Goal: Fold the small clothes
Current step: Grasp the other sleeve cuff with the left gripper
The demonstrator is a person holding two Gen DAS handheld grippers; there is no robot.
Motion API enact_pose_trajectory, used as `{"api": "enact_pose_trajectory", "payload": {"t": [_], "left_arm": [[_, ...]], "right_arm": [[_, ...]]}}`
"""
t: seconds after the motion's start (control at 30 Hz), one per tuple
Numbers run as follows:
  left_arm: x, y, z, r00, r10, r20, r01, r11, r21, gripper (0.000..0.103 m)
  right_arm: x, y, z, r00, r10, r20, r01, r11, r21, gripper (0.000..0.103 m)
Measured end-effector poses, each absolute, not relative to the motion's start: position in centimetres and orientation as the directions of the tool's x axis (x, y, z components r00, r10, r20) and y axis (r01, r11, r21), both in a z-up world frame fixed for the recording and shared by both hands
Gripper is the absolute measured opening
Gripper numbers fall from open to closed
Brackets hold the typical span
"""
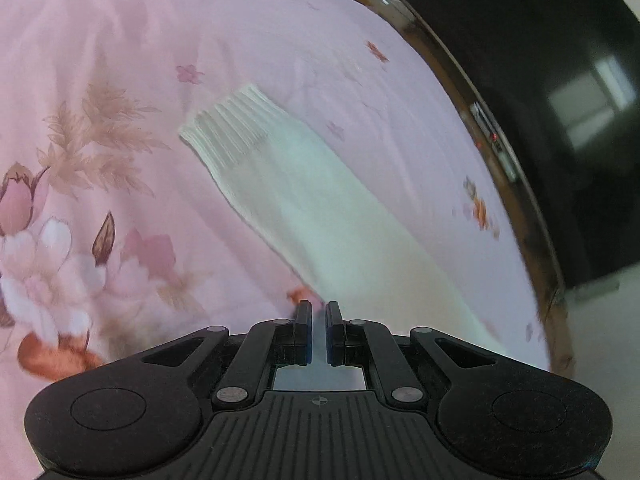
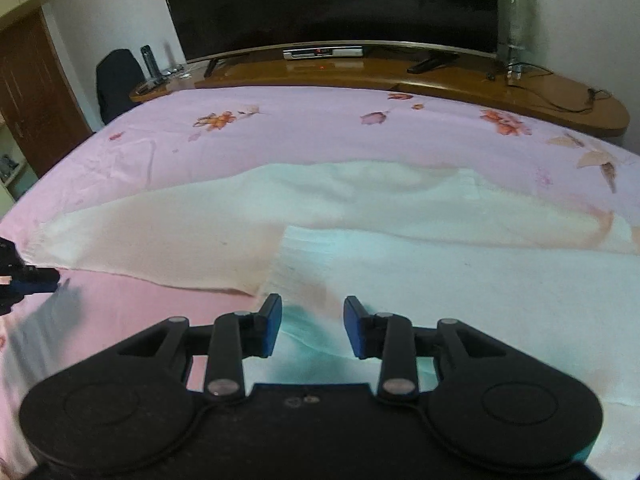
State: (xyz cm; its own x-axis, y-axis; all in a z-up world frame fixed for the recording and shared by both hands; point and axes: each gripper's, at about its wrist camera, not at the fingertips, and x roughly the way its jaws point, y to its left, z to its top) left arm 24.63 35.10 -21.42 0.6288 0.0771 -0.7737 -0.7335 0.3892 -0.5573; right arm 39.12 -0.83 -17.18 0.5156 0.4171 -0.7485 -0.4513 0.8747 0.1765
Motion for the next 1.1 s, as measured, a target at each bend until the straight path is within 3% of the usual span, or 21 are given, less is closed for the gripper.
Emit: {"api": "enact_pose_trajectory", "payload": {"t": [0.17, 0.4, 0.6, 0.8, 0.93, 1.03, 1.1], "left_arm": [[24.0, 36.6, -21.6, 0.655, 0.129, -0.745, -0.741, 0.305, -0.598, 0.004], [22.5, 38.0, -23.5, 0.684, 0.075, -0.726, -0.725, 0.188, -0.663, 0.004], [23.1, 37.7, -23.6, 0.652, 0.102, -0.752, -0.753, 0.210, -0.624, 0.004], [24.1, 36.5, -21.3, 0.554, 0.221, -0.803, -0.819, 0.319, -0.477, 0.004], [24.9, 36.7, -21.5, 0.606, 0.196, -0.771, -0.773, 0.373, -0.513, 0.003], [24.3, 36.4, -20.8, 0.584, 0.279, -0.763, -0.797, 0.376, -0.473, 0.003], [23.3, 36.8, -20.6, 0.593, 0.305, -0.745, -0.801, 0.318, -0.508, 0.004]], "right_arm": [[38.6, 1.1, -17.2, 0.509, 0.438, -0.741, -0.507, 0.848, 0.154, 0.034], [39.1, 0.4, -17.2, 0.515, 0.429, -0.743, -0.498, 0.854, 0.148, 0.034], [39.4, -0.4, -17.6, 0.509, 0.429, -0.747, -0.492, 0.856, 0.157, 0.035], [39.4, -0.6, -17.5, 0.508, 0.438, -0.742, -0.492, 0.854, 0.167, 0.034], [39.6, -0.9, -17.5, 0.508, 0.437, -0.742, -0.485, 0.857, 0.173, 0.034], [39.6, -1.1, -17.4, 0.512, 0.435, -0.741, -0.487, 0.857, 0.168, 0.034], [39.7, -1.2, -17.4, 0.510, 0.438, -0.740, -0.484, 0.858, 0.174, 0.034]]}}
